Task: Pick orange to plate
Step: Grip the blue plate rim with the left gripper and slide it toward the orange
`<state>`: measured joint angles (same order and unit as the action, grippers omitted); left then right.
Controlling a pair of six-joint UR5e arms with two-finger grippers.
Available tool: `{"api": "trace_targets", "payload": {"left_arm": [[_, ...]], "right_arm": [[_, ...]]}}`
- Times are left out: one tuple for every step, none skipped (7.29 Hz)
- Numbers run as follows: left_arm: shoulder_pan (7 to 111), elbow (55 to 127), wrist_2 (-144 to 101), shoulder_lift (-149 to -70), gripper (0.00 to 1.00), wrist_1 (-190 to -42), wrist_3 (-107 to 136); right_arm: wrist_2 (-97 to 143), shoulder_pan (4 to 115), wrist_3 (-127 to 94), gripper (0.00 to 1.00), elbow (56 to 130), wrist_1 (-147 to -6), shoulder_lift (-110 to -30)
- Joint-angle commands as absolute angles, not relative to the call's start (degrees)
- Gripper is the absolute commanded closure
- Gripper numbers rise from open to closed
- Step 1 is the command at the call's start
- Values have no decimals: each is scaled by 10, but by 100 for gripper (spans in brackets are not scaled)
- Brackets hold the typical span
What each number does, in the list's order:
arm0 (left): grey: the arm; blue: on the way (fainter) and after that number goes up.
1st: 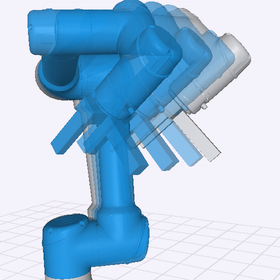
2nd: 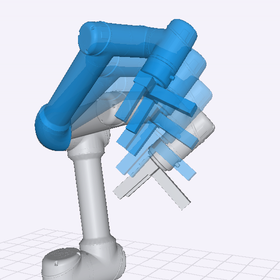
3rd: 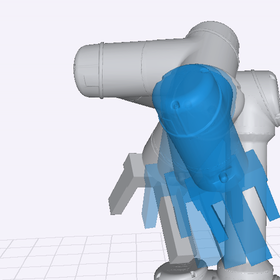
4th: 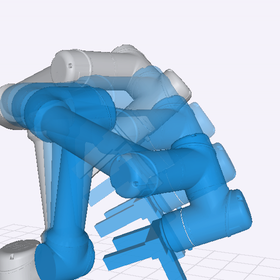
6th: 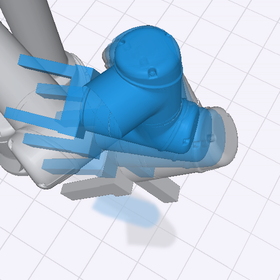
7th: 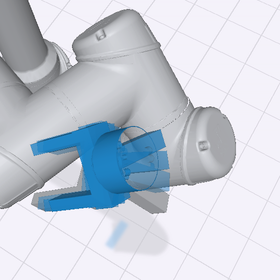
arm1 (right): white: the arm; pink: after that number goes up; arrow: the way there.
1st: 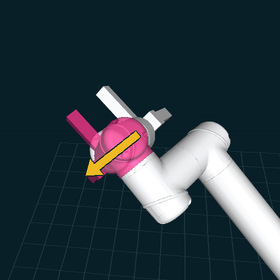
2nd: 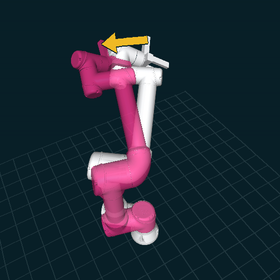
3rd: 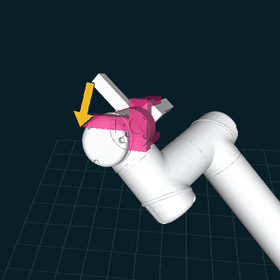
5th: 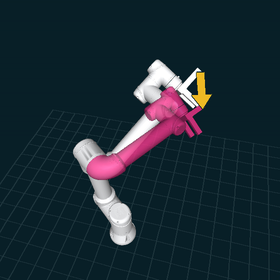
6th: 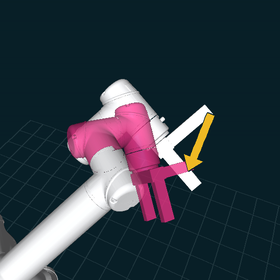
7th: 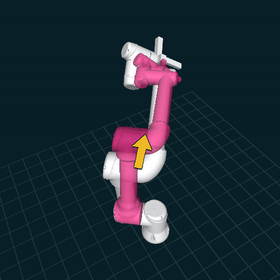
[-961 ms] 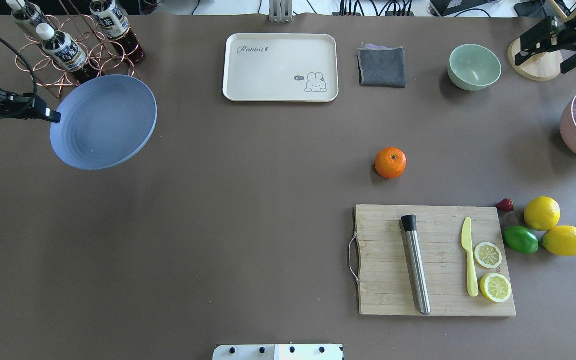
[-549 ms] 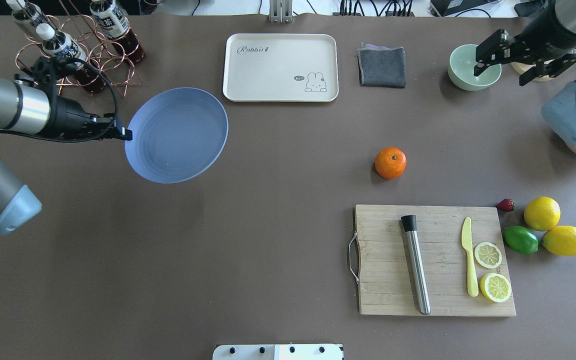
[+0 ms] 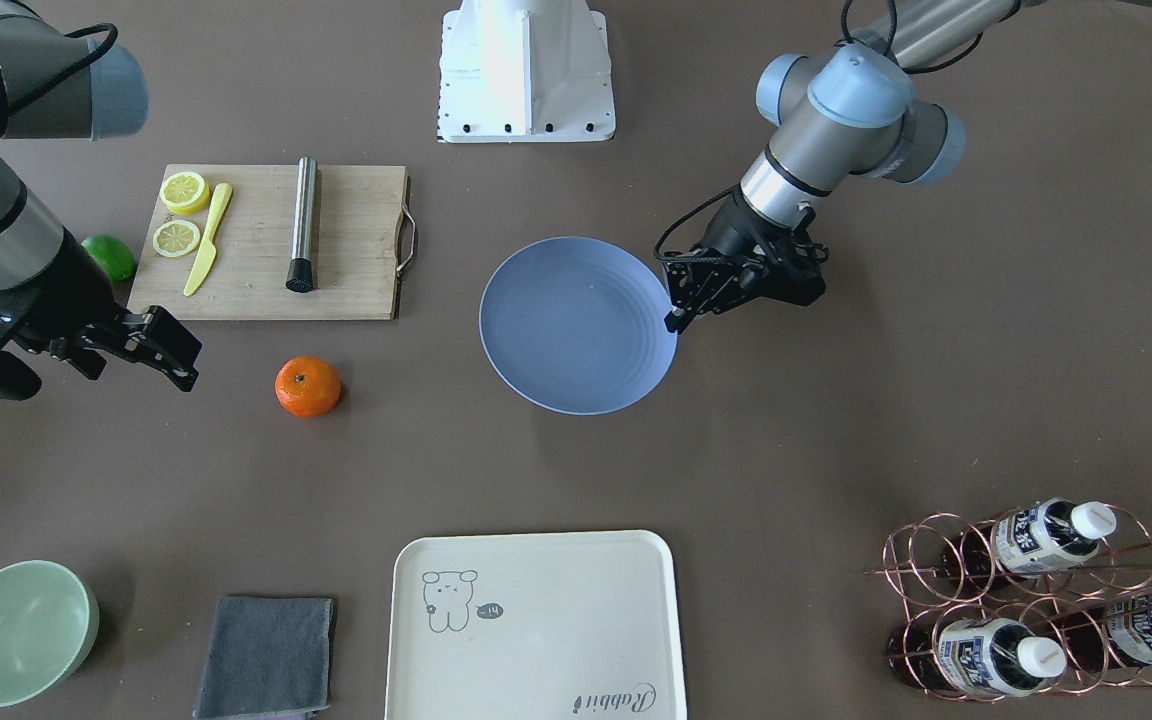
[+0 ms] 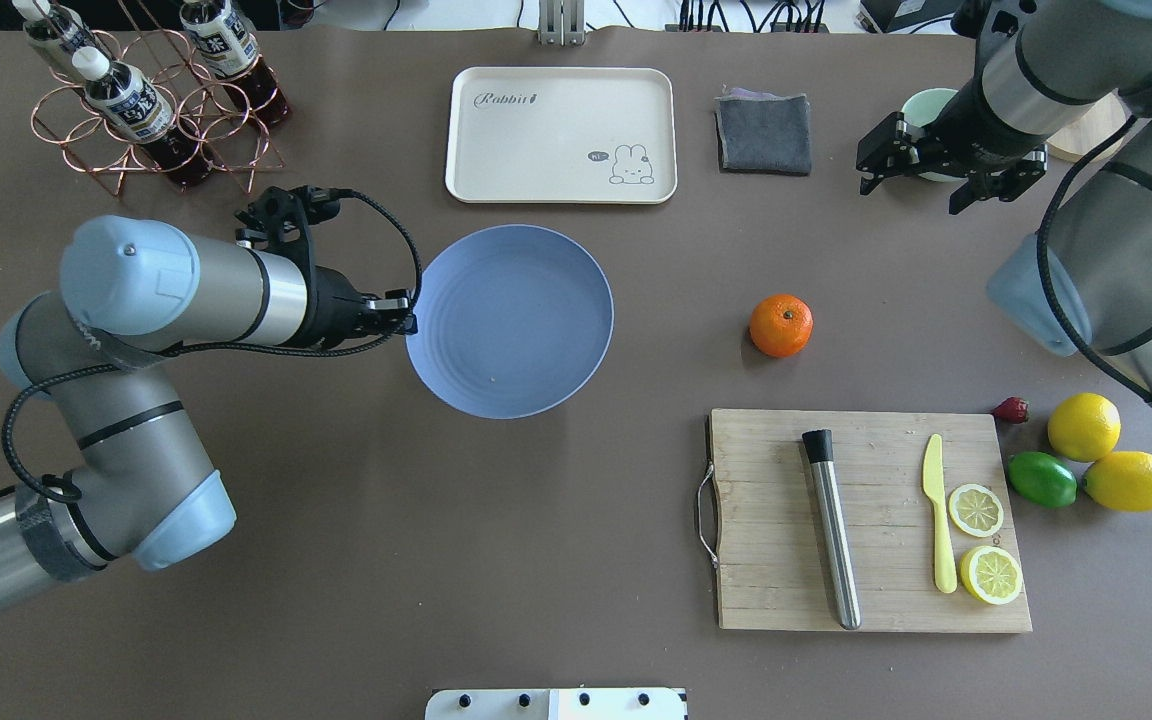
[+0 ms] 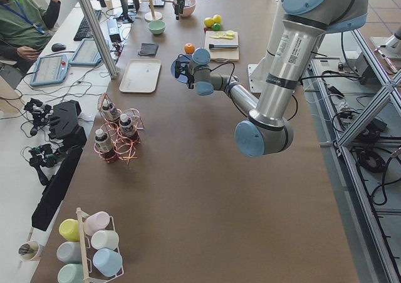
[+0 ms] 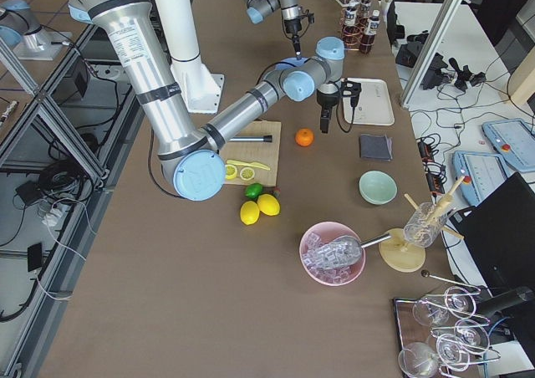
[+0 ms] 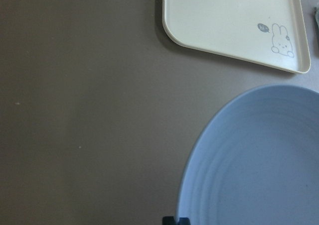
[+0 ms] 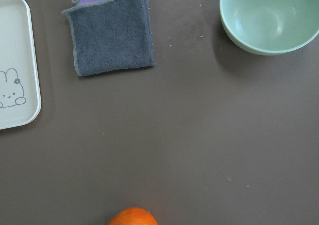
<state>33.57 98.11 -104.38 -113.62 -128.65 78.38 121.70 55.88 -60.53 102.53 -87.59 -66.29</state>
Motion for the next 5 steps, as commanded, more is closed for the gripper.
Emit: {"api": "trace_targets", "payload": {"left_arm": [[264,983,-957,-1164,100,-1249,801],[237,982,-924,-1175,100,-1226,801],[218,979,-907,-1180,100,-1211,801],[213,976,-904,-1178,100,-1208,800],[201,963,-885,-1176,100,-1208,799]], "right_arm": [[1195,518,-647,0,1004,-831,-666],[1195,511,-656,0,1004,-831,-668],[1195,505,-662,0,1003,-831,-668],[1195,504,-661,0,1003,-831,-668],[1195,504,-661,0,1003,-831,-669]]}}
